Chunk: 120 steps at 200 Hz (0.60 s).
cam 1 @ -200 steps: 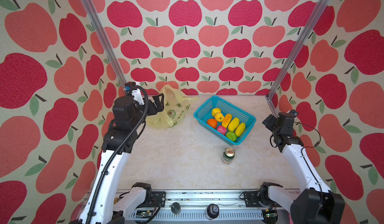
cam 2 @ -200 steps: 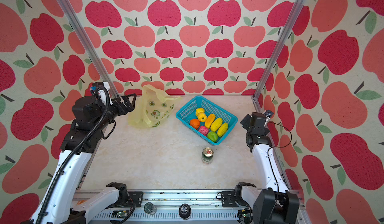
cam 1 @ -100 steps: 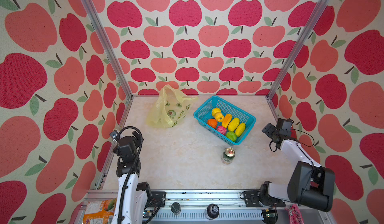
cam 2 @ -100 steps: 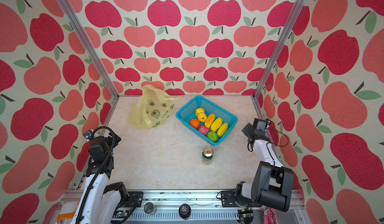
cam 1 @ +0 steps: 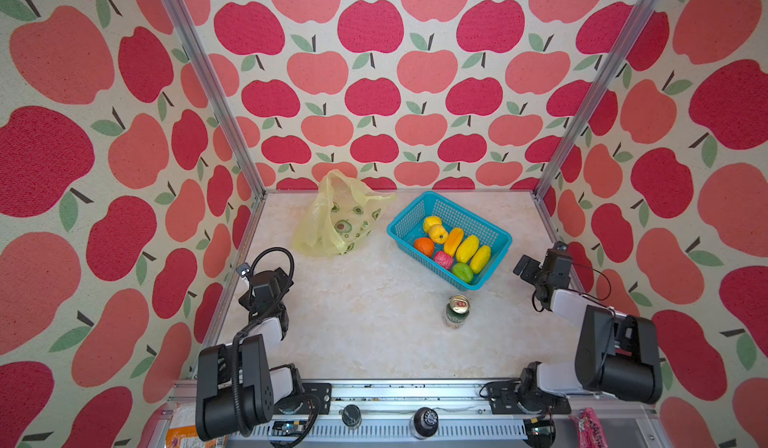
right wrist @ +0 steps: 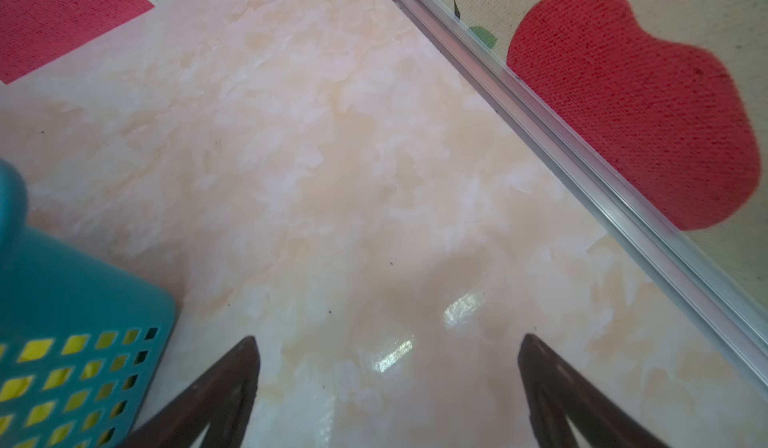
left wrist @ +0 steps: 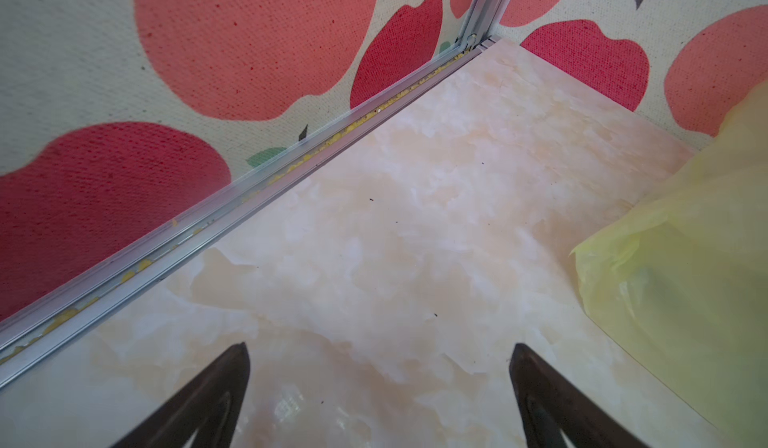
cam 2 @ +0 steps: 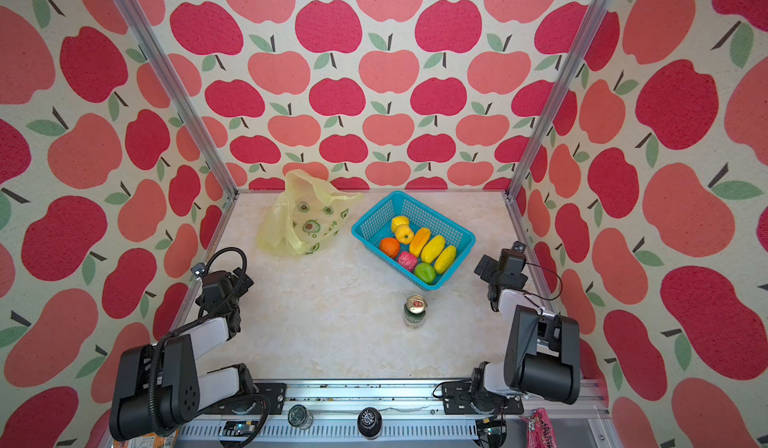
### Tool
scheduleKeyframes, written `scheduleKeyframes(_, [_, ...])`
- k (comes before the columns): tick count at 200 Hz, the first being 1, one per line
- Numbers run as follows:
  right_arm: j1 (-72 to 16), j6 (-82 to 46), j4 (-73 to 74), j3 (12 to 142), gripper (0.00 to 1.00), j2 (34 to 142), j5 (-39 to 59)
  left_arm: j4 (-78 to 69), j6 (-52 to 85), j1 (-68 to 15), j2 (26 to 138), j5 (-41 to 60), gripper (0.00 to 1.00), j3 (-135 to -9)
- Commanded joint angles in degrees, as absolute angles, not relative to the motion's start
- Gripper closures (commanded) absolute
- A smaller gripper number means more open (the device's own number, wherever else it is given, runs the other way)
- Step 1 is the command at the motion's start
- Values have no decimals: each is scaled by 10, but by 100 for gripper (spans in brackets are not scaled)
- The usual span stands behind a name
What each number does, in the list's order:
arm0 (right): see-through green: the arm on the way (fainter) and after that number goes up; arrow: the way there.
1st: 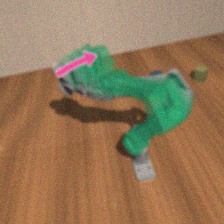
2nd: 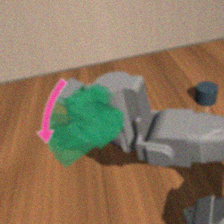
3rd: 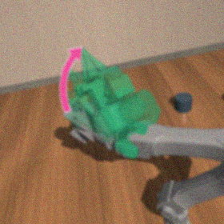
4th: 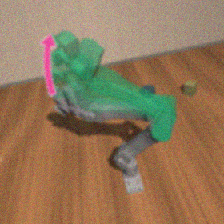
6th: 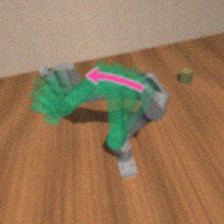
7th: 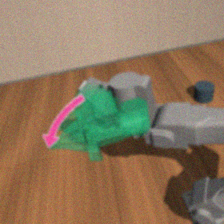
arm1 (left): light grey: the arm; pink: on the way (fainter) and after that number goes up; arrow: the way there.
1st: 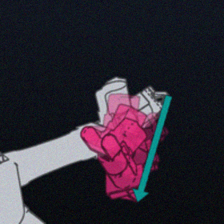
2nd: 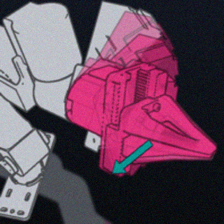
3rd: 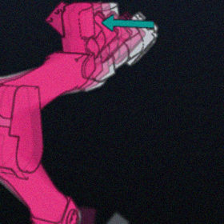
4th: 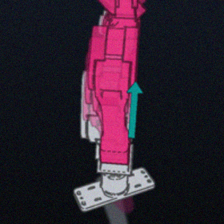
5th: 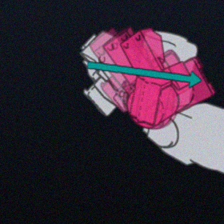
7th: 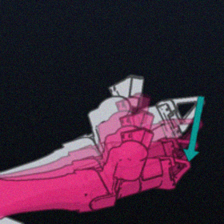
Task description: Untie the knot of the plastic bag and take out the fruit
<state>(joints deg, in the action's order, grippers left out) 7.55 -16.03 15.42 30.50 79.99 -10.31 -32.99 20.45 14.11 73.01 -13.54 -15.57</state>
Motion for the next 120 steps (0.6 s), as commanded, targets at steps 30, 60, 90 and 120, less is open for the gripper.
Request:
scheduleKeyframes(30, [3,-85,335,258,1,784,-211,-396,161,139,786,-61,1,-207])
scheduleKeyframes(60, [25,-62,377,273,1,847,-102,-394,134,129,798,-35,1,-221])
scheduleKeyframes(90, [-34,3,464,234,1,848,-139,-456,91,104,802,-43,1,-197])
scheduleKeyframes(120, [-44,1,646,161,1,905,-168,-638,67,90,863,-31,1,-130])
